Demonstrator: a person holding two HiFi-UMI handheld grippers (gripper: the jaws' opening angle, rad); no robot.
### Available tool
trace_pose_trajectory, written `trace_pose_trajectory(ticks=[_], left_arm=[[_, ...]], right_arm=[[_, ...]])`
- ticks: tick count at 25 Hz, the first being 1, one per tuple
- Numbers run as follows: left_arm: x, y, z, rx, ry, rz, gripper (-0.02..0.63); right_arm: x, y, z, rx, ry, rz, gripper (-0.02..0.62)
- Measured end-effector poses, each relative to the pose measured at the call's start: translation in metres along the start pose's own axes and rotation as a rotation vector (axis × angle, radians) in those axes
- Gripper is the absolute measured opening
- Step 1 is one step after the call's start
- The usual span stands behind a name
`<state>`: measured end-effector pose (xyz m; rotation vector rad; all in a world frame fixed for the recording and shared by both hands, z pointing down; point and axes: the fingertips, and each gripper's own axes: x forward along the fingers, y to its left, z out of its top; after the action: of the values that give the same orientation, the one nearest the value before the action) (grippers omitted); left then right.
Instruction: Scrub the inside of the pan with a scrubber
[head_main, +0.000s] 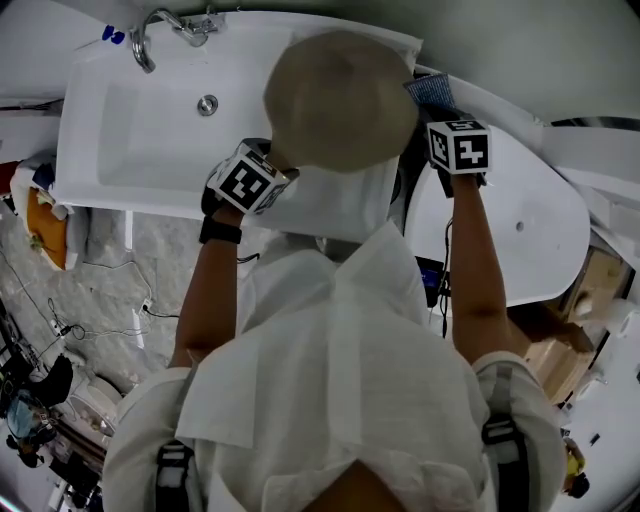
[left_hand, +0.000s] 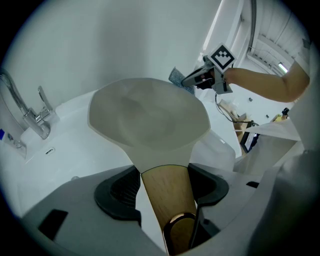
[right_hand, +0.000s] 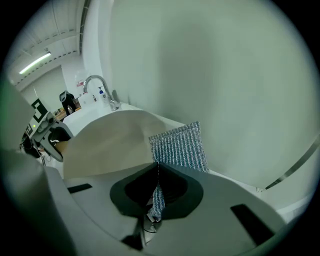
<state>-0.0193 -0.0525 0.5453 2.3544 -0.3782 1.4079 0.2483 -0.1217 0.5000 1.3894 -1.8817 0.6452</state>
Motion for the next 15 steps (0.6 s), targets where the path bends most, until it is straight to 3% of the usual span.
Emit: trace_pose_trajectory(ticks=[15], left_arm=[[0.002, 0.000, 0.000, 0.003, 0.011, -0.013, 0.295]], right_arm=[[0.041, -0.021, 0.056, -0.172, 0.042, -0.003, 0.015]])
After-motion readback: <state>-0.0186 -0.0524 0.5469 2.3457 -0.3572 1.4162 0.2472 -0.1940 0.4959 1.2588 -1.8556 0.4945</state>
